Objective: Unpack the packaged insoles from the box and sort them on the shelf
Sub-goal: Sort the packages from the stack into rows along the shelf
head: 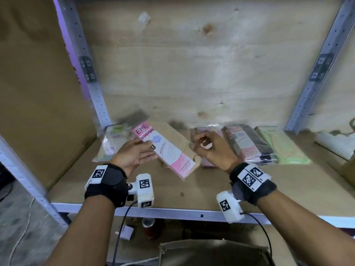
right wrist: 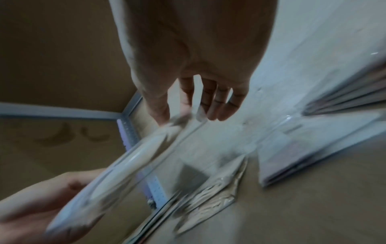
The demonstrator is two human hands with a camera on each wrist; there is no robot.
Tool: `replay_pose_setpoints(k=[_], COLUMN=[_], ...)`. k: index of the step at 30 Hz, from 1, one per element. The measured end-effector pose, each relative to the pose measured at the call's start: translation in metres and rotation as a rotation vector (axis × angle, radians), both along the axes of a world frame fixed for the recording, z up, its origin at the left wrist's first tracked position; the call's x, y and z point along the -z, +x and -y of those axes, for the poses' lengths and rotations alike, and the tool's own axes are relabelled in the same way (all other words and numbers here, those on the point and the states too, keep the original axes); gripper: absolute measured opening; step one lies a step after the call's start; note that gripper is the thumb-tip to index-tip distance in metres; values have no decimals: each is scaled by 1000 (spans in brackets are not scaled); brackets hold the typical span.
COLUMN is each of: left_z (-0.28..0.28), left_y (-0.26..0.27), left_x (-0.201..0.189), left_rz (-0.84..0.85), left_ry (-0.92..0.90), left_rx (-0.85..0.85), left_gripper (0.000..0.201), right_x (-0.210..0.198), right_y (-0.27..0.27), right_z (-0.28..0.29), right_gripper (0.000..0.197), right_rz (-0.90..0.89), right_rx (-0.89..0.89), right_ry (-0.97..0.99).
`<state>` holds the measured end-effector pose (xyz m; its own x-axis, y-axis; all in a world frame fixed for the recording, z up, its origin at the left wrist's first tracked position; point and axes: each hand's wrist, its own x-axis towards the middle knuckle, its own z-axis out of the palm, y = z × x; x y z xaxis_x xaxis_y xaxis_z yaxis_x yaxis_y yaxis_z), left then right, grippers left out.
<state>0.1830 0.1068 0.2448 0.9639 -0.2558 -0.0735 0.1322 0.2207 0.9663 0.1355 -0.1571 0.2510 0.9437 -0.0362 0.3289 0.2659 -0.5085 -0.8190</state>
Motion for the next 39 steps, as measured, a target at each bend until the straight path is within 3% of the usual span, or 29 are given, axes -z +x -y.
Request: replay_pose_setpoints(k=[5, 10, 14, 18, 21, 25, 29, 31, 34, 39], left_z=[25, 37, 30, 28, 35, 48, 54, 55, 53, 45], left_y=[2, 16, 27, 30, 28, 22, 11, 7, 0, -8], left_x=[1, 7, 4, 8, 11, 10, 8, 7, 3, -5], left_rz=[-4, 20, 75, 213, 254, 213, 216, 197, 81, 4], left_ry=[92, 111, 59, 295, 479, 658, 845, 800, 572, 338], left_rx=[100, 48, -129, -165, -151, -167, -270, -233, -137, -68], left_gripper=[23, 21, 27, 29, 12, 31, 64, 73, 76, 41], right_x=[14, 23, 24, 27, 26, 27, 28, 28, 26, 26], right_y=[-2, 0, -1, -4, -7, -12, -16, -18, -22, -23], right_z=[31, 47, 68, 87, 97, 102, 100, 100, 97, 89], right_gripper=[31, 27, 25, 19, 18, 15, 12, 12, 12, 13], right_rz=[-318, -312, -296, -299, -298, -309, -321, -319, -329, -332], right_rx=[-172, -193, -210, -213, -211, -213, -213, -210, -236, -298], right_ry=[299, 300, 253, 241, 227, 146, 102, 92, 92, 114])
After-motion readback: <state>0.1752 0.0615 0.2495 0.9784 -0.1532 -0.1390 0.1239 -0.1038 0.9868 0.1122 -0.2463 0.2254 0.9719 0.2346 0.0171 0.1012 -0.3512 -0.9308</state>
